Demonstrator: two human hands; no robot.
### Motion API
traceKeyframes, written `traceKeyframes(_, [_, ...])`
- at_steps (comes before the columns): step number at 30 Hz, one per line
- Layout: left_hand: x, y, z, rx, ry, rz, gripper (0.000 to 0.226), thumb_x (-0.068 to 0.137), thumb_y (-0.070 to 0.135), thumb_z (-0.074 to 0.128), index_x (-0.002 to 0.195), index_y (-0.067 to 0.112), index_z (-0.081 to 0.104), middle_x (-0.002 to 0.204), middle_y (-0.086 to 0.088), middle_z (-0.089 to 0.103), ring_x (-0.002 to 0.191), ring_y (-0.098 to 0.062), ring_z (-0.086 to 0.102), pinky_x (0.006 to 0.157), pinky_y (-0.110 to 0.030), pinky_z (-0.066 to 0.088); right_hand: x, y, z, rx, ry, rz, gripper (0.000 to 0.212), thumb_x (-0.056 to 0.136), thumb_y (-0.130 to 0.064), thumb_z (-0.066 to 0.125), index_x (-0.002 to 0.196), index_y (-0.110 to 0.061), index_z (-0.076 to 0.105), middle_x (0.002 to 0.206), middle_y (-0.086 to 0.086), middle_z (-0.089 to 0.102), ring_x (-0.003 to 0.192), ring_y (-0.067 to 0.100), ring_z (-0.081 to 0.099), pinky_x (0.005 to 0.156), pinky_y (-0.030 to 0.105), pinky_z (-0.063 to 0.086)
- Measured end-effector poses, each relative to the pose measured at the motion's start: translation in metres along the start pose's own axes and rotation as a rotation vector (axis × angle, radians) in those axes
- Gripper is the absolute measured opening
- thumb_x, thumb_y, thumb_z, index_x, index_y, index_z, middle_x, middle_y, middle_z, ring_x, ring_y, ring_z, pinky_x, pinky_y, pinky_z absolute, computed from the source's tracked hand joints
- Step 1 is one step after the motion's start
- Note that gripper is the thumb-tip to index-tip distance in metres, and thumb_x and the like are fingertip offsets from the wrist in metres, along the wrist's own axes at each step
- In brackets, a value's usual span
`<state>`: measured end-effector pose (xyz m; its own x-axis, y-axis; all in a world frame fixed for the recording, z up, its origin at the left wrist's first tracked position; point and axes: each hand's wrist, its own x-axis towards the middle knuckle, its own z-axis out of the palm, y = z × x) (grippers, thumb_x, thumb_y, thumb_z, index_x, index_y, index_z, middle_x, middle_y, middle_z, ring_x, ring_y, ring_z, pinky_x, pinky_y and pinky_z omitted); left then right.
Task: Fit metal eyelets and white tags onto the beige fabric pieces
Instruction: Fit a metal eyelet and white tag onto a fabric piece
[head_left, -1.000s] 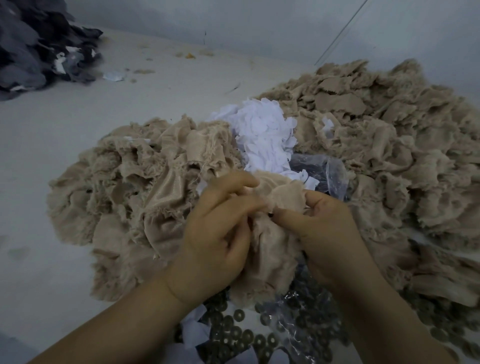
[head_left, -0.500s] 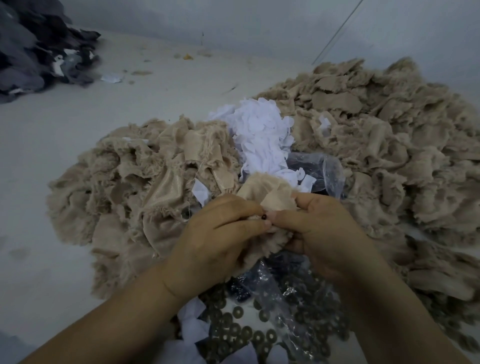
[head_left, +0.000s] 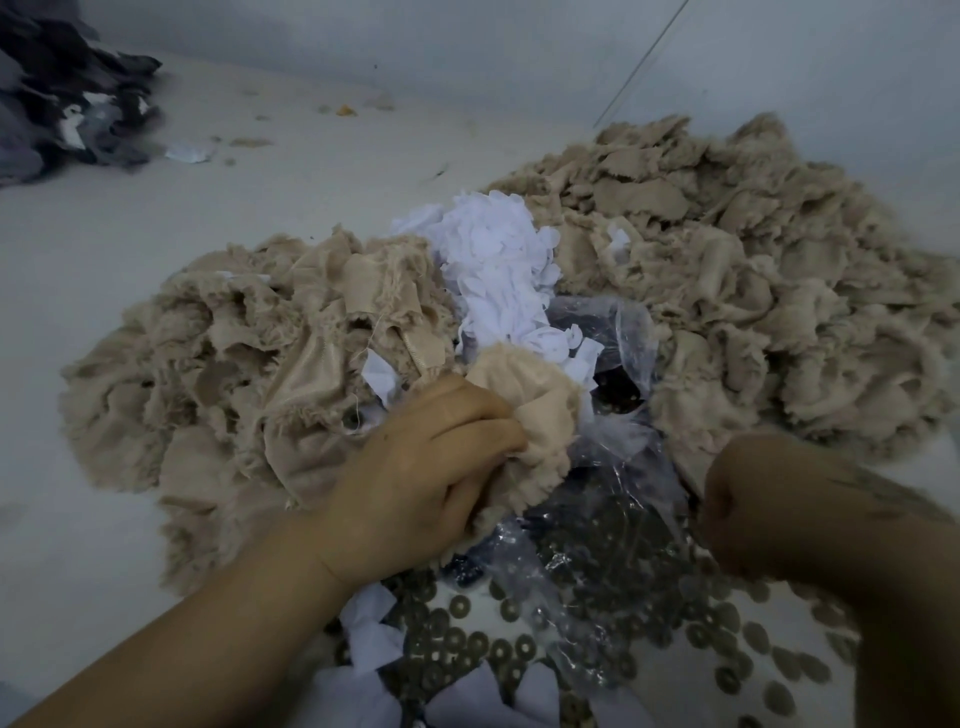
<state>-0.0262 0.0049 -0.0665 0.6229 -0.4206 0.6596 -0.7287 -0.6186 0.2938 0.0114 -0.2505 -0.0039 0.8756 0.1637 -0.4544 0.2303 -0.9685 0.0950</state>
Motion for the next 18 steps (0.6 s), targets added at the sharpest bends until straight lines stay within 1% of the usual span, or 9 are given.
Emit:
traceKeyframes(3, [-0.001, 0.003, 0.003, -0.008, -0.049, 0.026, 0.017, 0.087, -0.013, 0.059, 0.096, -0.006, 0.072, 0.097, -0.016, 0.067, 0.086, -0.031, 0.061, 0.076, -0.041, 0.049, 0.003, 0.009, 0.021, -0.052, 0.005, 0.066, 0.024, 0.088, -0.036, 0.062, 0.107, -0.022, 0.065, 0.097, -0.006, 0.06, 0.082, 0.01, 0.057, 0.059, 0.011, 0.039])
traceKeyframes(4, [0.0, 0.005, 0.003, -0.011, -0.064, 0.033, 0.018, 0.087, -0.013, 0.058, 0.096, -0.006, 0.072, 0.097, -0.016, 0.067, 0.085, -0.031, 0.061, 0.076, -0.041, 0.049, 0.005, 0.01, 0.029, -0.045, 0.006, 0.069, 0.024, 0.088, -0.036, 0.063, 0.108, -0.023, 0.063, 0.101, -0.006, 0.061, 0.081, 0.01, 0.057, 0.056, 0.011, 0.038])
traceKeyframes(6, [0.0, 0.008, 0.004, -0.012, -0.079, 0.039, 0.018, 0.087, -0.013, 0.057, 0.096, -0.006, 0.071, 0.096, -0.016, 0.067, 0.085, -0.032, 0.061, 0.075, -0.042, 0.049, 0.011, 0.011, 0.042, 0.011, 0.089, 0.069, 0.019, 0.086, -0.034, 0.063, 0.099, -0.025, 0.055, 0.094, -0.008, 0.057, 0.075, 0.011, 0.051, 0.051, 0.013, 0.037])
traceKeyframes(8, [0.001, 0.01, 0.004, -0.014, -0.078, 0.036, 0.018, 0.085, -0.014, 0.059, 0.095, -0.005, 0.071, 0.096, -0.015, 0.067, 0.085, -0.031, 0.061, 0.075, -0.041, 0.049, 0.013, 0.009, 0.048, -0.002, 0.157, 0.056, 0.018, 0.086, -0.03, 0.061, 0.095, -0.027, 0.046, 0.084, -0.01, 0.045, 0.077, 0.011, 0.048, 0.054, 0.016, 0.032])
traceKeyframes(11, [0.0, 0.011, 0.003, -0.005, -0.076, 0.024, 0.019, 0.084, -0.015, 0.062, 0.096, -0.005, 0.072, 0.095, -0.016, 0.067, 0.084, -0.031, 0.061, 0.075, -0.041, 0.049, 0.025, 0.009, 0.051, -0.002, 0.17, 0.036, 0.018, 0.091, -0.027, 0.06, 0.107, -0.022, 0.057, 0.098, -0.006, 0.057, 0.096, 0.014, 0.061, 0.069, 0.015, 0.04])
traceKeyframes(13, [0.0, 0.011, 0.003, 0.001, -0.07, 0.015, 0.019, 0.083, -0.016, 0.062, 0.096, -0.006, 0.072, 0.095, -0.016, 0.067, 0.084, -0.032, 0.061, 0.075, -0.04, 0.049, 0.03, 0.008, 0.05, -0.044, 0.096, 0.023, 0.015, 0.095, -0.024, 0.057, 0.106, -0.016, 0.06, 0.109, -0.002, 0.061, 0.104, 0.014, 0.062, 0.064, 0.01, 0.039])
traceKeyframes(15, [-0.001, 0.011, 0.005, 0.002, -0.07, 0.006, 0.02, 0.082, -0.017, 0.063, 0.096, -0.006, 0.072, 0.096, -0.016, 0.067, 0.085, -0.032, 0.062, 0.076, -0.04, 0.049, 0.03, 0.009, 0.046, -0.066, 0.052, 0.004, 0.01, 0.097, -0.021, 0.055, 0.093, -0.013, 0.057, 0.116, 0.002, 0.063, 0.096, 0.015, 0.062, 0.06, 0.003, 0.038])
traceKeyframes(17, [-0.001, 0.01, 0.005, 0.0, -0.07, 0.004, 0.02, 0.083, -0.016, 0.063, 0.096, -0.005, 0.072, 0.096, -0.016, 0.067, 0.085, -0.031, 0.061, 0.076, -0.04, 0.049, 0.029, 0.011, 0.043, -0.074, 0.048, 0.004, 0.012, 0.094, -0.02, 0.057, 0.099, -0.011, 0.063, 0.107, 0.002, 0.066, 0.082, 0.014, 0.061, 0.053, 0.005, 0.04])
traceKeyframes(18, [-0.001, 0.01, 0.005, -0.004, -0.072, 0.007, 0.019, 0.083, -0.016, 0.063, 0.097, -0.005, 0.072, 0.096, -0.016, 0.067, 0.085, -0.031, 0.061, 0.076, -0.039, 0.049, 0.027, 0.012, 0.041, -0.076, 0.022, 0.016, 0.017, 0.094, -0.02, 0.058, 0.106, -0.011, 0.067, 0.108, 0.003, 0.068, 0.086, 0.015, 0.064, 0.048, 0.01, 0.041])
